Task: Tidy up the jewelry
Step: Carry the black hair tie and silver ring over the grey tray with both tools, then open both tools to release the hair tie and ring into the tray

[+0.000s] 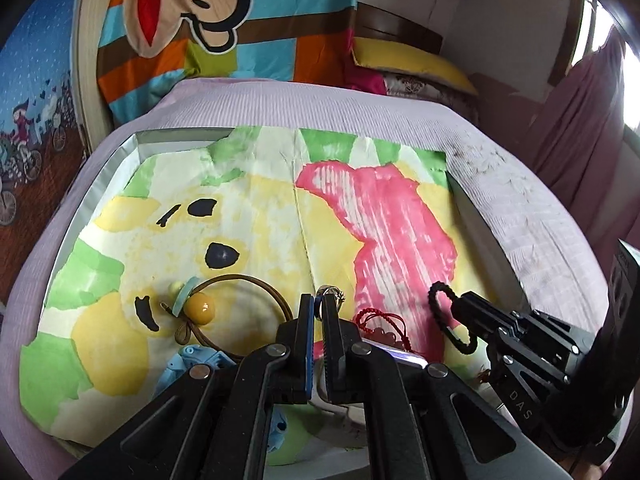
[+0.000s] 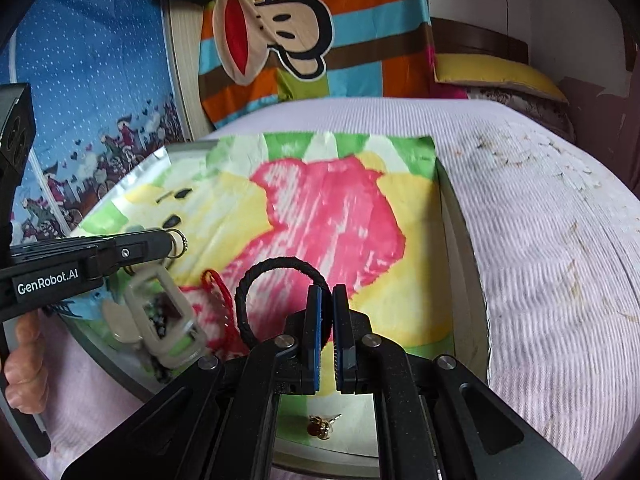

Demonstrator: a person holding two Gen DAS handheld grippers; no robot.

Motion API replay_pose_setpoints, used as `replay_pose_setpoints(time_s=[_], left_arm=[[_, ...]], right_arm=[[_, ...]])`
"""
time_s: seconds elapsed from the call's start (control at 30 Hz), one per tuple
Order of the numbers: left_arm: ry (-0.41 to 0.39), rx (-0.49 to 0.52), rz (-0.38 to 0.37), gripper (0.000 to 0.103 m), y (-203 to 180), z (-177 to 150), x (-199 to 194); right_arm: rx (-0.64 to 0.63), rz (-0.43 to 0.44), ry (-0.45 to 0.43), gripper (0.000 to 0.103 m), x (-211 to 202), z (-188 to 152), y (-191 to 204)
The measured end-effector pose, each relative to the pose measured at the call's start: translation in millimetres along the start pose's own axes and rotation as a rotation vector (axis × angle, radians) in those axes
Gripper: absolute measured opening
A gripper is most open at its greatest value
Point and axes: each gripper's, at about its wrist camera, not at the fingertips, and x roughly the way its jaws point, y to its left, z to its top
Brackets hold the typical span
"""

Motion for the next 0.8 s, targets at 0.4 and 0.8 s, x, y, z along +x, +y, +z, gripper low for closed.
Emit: replay_pose_setpoints(time_s=[0.4,0.8], left_arm=[[0.003,0.007,-0.01,0.005,-1,-1,-5],[-0.106,0.008,-0.02,0.019,1,-18,-35]], right_arm=[[0.004,0.025,0.056,0.005,14,-4,-2],[0.044,0.039,-0.089,0.034,-26,-9,-12]])
